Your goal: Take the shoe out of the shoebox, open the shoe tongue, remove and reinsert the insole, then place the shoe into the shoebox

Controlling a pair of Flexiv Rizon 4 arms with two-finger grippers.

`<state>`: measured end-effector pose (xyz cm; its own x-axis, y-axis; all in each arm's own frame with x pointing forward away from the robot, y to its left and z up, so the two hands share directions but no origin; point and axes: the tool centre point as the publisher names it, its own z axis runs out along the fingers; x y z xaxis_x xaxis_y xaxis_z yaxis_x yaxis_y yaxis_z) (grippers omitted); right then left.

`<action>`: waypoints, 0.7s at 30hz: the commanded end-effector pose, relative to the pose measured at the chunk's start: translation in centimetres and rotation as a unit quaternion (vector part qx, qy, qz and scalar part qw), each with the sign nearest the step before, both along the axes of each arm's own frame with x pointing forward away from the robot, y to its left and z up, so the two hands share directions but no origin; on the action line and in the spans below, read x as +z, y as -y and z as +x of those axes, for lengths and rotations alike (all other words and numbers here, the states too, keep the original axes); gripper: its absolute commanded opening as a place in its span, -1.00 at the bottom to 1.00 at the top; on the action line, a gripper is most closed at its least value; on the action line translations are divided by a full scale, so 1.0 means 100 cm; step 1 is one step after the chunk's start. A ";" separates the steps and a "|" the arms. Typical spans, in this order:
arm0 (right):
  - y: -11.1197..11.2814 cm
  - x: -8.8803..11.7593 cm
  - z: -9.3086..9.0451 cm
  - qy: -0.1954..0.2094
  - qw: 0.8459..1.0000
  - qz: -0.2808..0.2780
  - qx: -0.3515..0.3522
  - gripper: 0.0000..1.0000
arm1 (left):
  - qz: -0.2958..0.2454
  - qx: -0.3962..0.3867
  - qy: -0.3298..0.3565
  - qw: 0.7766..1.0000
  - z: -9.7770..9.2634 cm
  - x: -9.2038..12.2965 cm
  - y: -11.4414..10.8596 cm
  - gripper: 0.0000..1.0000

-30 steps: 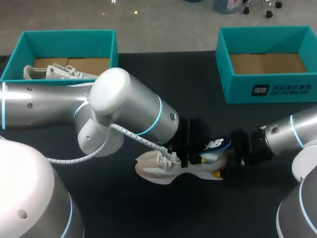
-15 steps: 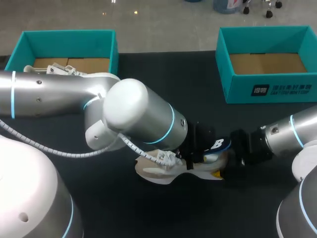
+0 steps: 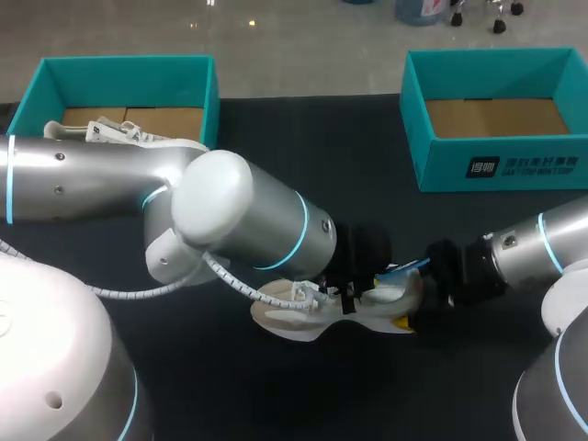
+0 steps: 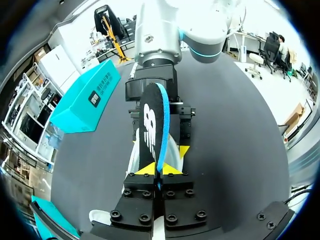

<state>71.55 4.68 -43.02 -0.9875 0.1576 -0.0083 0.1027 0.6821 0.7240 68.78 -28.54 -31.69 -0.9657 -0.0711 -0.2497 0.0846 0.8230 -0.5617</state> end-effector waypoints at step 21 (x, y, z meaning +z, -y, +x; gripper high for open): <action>-0.001 -0.002 0.000 0.000 1.000 0.000 0.000 -1.00 | -0.136 -0.098 -0.052 0.984 0.015 0.056 0.012 -1.00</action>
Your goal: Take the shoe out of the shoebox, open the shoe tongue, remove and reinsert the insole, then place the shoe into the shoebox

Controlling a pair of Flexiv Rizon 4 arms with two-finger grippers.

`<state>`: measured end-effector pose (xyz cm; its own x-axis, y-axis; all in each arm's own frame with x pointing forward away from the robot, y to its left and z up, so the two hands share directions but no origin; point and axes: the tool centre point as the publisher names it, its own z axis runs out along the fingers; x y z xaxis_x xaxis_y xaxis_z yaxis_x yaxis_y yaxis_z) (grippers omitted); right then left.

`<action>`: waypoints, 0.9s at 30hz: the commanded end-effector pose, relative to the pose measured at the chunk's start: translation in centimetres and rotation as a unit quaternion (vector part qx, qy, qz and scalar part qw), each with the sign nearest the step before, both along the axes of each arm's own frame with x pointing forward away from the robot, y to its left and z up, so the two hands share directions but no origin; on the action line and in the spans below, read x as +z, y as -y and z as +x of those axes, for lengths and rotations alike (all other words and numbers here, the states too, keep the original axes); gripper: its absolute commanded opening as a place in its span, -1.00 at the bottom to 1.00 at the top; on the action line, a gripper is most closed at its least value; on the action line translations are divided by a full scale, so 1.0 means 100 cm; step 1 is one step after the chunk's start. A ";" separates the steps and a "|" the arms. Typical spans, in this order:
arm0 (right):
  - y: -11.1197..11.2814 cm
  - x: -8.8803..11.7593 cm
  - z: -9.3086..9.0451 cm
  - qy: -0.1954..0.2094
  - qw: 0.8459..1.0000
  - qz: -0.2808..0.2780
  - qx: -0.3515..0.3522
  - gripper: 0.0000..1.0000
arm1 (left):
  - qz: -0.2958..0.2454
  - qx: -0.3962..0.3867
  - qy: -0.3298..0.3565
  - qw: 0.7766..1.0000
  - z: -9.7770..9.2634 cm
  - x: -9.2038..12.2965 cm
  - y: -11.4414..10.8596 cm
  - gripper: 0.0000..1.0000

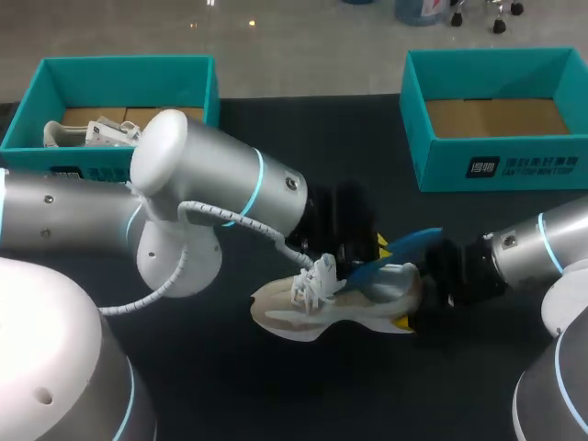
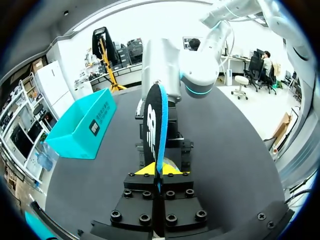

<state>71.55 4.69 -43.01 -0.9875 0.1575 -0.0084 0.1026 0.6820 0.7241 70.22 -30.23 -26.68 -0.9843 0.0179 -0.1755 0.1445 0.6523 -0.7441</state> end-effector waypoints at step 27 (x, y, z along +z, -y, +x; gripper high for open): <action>-0.001 -0.002 0.000 0.000 1.000 0.000 0.000 -1.00 | -0.051 -0.086 -0.001 0.995 -0.011 0.057 0.001 -1.00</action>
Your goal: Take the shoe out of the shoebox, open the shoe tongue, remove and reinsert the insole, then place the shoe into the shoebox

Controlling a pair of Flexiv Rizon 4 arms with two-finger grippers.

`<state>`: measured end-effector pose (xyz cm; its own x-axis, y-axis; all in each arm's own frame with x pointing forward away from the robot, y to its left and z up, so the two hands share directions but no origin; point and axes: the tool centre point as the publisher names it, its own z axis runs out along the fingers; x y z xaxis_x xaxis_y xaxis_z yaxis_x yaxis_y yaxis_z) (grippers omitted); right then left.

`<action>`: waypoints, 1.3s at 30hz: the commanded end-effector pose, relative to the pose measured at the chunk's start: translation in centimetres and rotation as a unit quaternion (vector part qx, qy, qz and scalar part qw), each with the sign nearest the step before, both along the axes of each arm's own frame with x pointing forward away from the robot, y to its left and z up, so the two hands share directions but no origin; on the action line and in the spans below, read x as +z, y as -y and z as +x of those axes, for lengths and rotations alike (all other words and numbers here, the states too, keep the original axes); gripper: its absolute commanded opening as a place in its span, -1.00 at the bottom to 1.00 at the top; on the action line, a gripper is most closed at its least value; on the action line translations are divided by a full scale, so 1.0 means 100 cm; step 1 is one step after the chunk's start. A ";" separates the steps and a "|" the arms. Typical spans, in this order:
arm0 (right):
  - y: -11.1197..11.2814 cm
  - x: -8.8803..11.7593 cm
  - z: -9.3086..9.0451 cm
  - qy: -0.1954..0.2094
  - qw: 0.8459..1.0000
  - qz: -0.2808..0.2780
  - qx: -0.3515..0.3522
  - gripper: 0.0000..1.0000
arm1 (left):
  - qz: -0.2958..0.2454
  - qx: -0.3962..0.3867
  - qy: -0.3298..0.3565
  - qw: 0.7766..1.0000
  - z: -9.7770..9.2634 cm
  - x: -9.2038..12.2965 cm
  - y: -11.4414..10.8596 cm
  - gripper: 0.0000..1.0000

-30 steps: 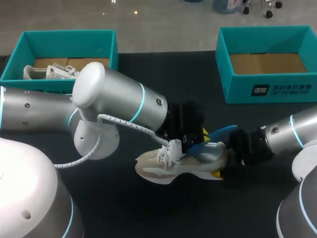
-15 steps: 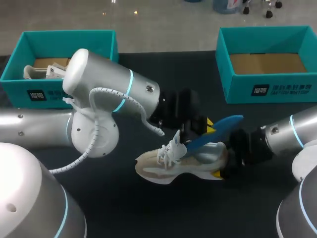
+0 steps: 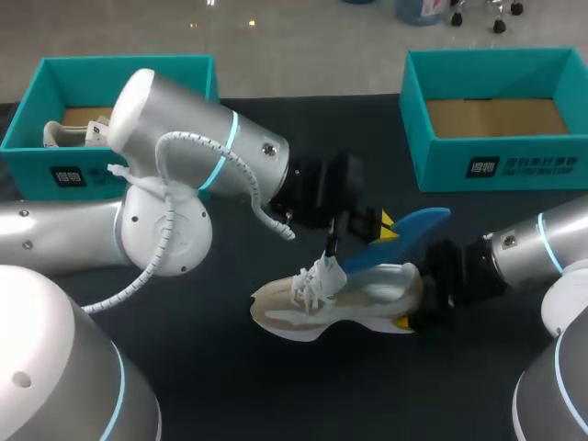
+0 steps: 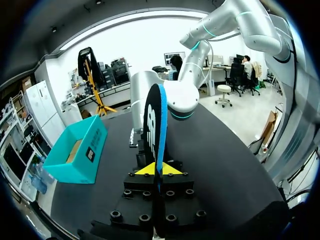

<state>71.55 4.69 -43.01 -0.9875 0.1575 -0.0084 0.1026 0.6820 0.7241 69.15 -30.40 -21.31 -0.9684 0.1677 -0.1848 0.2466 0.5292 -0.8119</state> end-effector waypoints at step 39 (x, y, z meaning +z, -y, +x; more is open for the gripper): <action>-0.001 -0.002 0.000 0.000 1.000 0.000 0.000 -1.00 | 0.001 0.011 -0.017 1.000 0.010 0.086 0.003 -1.00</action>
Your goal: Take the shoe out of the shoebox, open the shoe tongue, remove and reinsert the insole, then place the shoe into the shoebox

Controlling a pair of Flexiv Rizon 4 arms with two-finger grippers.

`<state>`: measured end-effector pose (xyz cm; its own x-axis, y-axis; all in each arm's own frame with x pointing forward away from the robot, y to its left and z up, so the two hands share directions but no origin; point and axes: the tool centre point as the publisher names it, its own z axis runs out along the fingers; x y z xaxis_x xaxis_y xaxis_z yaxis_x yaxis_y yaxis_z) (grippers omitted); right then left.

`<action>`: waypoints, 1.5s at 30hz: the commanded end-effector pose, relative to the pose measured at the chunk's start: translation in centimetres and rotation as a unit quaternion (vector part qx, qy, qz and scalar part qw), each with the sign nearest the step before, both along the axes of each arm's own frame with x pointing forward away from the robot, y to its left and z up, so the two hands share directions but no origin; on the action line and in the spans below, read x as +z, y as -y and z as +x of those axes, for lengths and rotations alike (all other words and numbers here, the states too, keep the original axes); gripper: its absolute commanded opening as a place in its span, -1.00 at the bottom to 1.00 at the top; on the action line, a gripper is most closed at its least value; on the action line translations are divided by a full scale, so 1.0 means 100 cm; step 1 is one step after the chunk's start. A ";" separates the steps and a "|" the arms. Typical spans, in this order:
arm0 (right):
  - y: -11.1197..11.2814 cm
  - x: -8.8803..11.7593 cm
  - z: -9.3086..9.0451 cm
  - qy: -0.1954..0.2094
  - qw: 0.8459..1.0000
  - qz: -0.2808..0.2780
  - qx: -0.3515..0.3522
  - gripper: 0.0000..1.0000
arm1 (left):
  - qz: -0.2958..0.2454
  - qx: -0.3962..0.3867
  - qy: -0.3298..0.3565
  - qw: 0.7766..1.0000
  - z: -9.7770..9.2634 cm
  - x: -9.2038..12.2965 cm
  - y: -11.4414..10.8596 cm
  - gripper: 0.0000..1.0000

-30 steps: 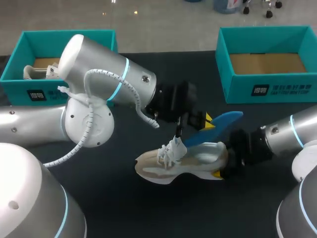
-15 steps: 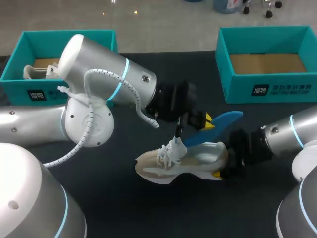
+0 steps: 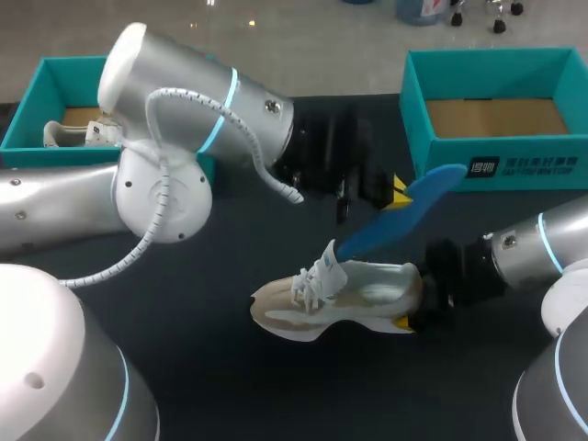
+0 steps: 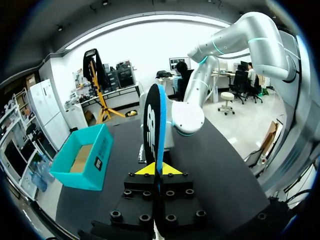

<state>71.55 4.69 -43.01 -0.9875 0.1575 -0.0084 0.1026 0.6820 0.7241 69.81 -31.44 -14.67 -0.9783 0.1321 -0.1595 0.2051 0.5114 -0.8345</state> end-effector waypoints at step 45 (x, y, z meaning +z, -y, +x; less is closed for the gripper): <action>-0.001 -0.002 0.000 0.000 1.000 0.000 0.000 -1.00 | -0.133 -0.016 -0.443 0.886 -0.037 0.129 -0.052 -1.00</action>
<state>71.55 4.69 -43.01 -0.9875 0.1575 -0.0084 0.1026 0.6820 0.7241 66.22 -27.51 -2.06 -0.7354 0.2309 0.6371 -0.5769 0.2798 -0.7674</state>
